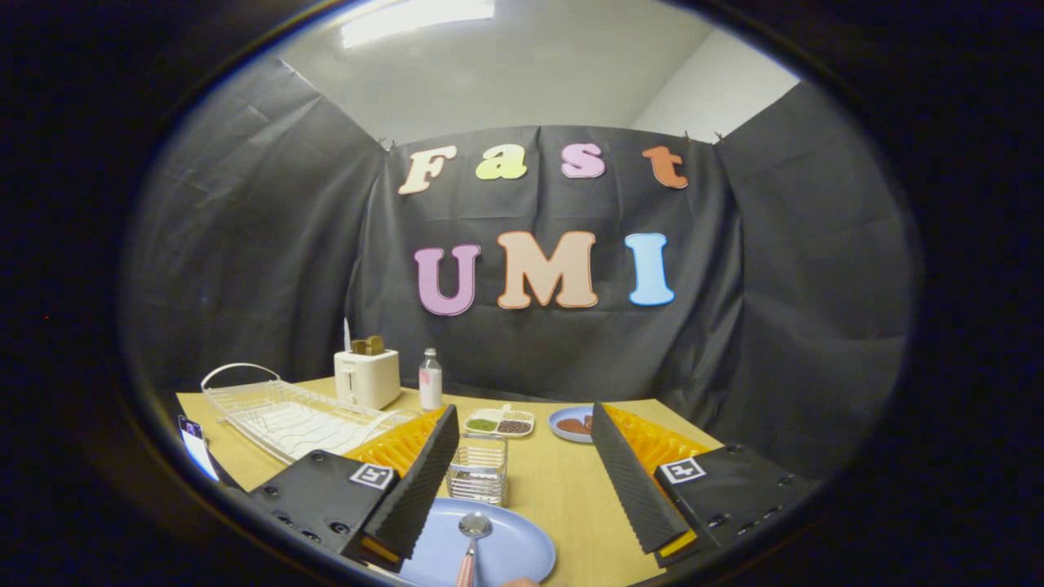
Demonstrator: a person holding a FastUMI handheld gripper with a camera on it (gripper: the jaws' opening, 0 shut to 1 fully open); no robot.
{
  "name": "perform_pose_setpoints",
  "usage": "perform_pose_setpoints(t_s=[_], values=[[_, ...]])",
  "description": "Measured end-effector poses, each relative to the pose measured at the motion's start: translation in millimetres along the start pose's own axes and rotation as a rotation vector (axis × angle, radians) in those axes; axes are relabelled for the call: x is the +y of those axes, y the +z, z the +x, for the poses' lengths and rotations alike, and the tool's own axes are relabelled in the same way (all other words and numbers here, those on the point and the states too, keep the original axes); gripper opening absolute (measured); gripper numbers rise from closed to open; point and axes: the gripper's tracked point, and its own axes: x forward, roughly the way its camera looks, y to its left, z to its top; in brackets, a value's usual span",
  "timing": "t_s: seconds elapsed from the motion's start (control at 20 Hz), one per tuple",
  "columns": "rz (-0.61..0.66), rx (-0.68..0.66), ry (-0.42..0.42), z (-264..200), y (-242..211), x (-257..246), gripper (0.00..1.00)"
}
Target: Take the plate from the dish rack, then take the spoon from the basket and place it into the plate.
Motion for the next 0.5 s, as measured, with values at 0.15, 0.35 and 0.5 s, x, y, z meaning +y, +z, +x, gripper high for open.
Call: perform_pose_setpoints(t_s=[0.15, 0.35, 0.5], values=[[0.047, 0.000, 0.024, -5.4, 1.9, 0.3, 1.00], [0.047, 0.004, 0.054, -10.2, -1.5, -7.2, 1.00], [0.035, 0.000, 0.000, -13.8, -0.7, -27.9, 1.00]])
